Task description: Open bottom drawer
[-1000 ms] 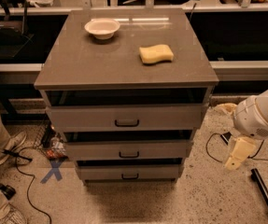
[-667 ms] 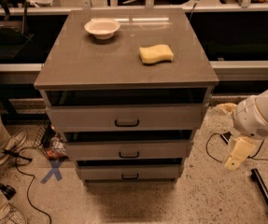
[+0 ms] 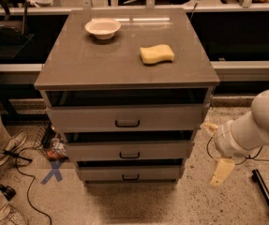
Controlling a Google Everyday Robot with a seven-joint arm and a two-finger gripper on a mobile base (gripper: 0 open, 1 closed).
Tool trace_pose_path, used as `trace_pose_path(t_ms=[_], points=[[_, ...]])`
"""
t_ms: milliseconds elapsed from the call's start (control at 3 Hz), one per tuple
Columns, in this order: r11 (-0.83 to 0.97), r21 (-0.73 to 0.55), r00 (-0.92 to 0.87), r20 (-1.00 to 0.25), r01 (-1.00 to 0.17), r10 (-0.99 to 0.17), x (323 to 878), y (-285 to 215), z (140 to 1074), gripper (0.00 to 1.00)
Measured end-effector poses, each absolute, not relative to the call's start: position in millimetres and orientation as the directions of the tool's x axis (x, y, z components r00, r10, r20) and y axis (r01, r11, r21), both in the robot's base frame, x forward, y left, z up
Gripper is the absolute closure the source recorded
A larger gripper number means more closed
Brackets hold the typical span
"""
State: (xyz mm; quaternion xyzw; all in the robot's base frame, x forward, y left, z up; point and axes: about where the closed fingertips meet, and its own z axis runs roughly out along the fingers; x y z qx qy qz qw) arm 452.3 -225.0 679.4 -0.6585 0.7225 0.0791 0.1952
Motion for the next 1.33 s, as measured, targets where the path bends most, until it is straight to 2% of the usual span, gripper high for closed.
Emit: trace_pose_path(t_ms=[333, 667, 1000, 1333], points=[[0.066, -0.139, -0.011, -0.364, -0.988, -0.931, 457, -206, 611, 0.00], [0.029, -0.049, -0.006, -0.410, -0.998, -0.912, 458, -177, 530, 0.00], [0.030, -0.047, -0.008, -0.408, -0.998, -0.913, 459, -177, 526, 0.00], [0.037, -0.026, -0.025, -0.379, -0.999, -0.925, 460, -181, 473, 0.00]])
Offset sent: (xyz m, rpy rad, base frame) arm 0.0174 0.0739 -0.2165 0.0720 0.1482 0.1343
